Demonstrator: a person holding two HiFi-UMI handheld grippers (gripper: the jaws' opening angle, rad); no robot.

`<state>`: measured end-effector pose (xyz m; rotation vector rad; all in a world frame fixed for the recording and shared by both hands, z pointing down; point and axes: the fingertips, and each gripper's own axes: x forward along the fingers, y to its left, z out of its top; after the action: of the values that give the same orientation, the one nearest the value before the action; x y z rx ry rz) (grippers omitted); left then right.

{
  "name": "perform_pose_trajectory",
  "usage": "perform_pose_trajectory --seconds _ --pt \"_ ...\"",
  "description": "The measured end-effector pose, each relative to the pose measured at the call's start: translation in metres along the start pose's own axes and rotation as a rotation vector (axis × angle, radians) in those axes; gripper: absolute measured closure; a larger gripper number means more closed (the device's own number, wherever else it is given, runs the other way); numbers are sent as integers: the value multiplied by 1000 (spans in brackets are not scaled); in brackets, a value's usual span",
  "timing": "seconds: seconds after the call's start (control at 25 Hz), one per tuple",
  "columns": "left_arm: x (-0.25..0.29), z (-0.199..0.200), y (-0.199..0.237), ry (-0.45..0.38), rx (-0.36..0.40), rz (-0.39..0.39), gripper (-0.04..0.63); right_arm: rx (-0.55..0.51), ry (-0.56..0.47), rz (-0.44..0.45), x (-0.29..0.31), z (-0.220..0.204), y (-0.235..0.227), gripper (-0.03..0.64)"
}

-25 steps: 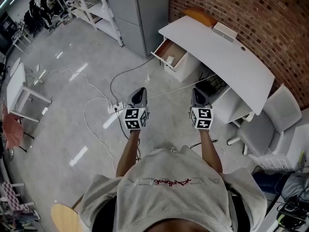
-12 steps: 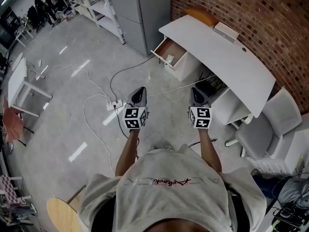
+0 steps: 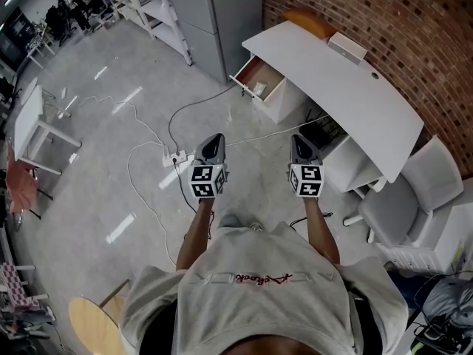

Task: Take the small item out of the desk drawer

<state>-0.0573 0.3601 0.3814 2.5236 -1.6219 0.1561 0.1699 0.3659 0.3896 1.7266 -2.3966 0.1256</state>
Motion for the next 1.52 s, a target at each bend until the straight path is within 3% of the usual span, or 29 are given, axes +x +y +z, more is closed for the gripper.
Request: perform_pose_trajectory --seconds 0.72,1.52 --pt "47 -7 9 16 -7 -8 586 -3 23 6 42 -8 -22 605" --pt "178 17 126 7 -48 -24 586 -43 38 -12 214 35 -24 606"
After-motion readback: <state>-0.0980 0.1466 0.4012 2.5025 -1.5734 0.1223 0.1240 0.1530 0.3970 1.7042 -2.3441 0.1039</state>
